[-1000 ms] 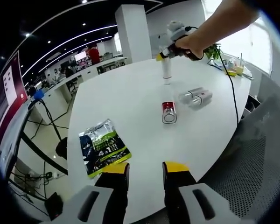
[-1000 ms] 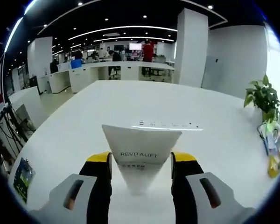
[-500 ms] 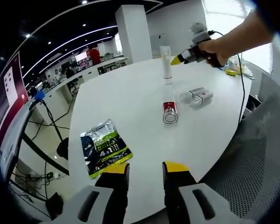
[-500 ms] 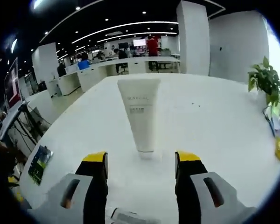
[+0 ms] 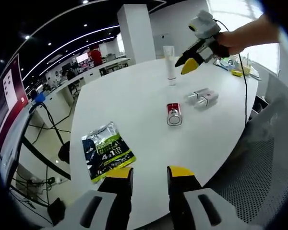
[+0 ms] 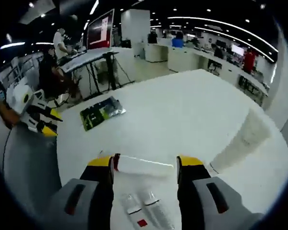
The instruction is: Arrange the skincare products in the storage area until every visible bottle or jar stands upright without overlapping.
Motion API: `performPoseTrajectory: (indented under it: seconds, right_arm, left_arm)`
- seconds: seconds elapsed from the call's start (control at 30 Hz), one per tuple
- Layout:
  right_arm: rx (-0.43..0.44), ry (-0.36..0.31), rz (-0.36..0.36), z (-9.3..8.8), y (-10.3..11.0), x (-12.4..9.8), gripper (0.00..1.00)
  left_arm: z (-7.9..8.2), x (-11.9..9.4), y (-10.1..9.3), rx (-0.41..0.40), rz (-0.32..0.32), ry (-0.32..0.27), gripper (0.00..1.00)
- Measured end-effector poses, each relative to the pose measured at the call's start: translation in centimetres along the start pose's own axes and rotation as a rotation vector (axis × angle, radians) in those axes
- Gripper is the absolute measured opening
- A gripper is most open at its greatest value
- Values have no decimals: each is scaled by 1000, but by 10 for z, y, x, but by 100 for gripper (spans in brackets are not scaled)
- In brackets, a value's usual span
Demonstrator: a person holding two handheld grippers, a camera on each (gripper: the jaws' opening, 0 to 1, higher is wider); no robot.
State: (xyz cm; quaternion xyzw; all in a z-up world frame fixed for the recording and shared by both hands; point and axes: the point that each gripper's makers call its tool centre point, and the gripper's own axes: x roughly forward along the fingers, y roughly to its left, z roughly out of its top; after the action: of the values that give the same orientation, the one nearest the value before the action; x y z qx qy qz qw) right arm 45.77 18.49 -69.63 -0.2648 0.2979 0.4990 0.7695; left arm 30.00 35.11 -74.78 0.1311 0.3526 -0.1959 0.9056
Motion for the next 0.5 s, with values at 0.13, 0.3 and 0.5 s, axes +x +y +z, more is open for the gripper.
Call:
performPoseTrajectory:
  seconds: [0.13, 0.3, 0.5]
  right_arm:
    - [-337, 173, 119, -3, 14, 18, 53]
    - [-606, 355, 213, -17, 0, 28, 56]
    - [-709, 444, 293, -26, -7, 40, 50]
  left_arm:
    - [0, 0, 1, -2, 4, 0, 29]
    - [0, -1, 1, -4, 6, 3, 29]
    - [-5, 2, -4, 18, -20, 27, 29]
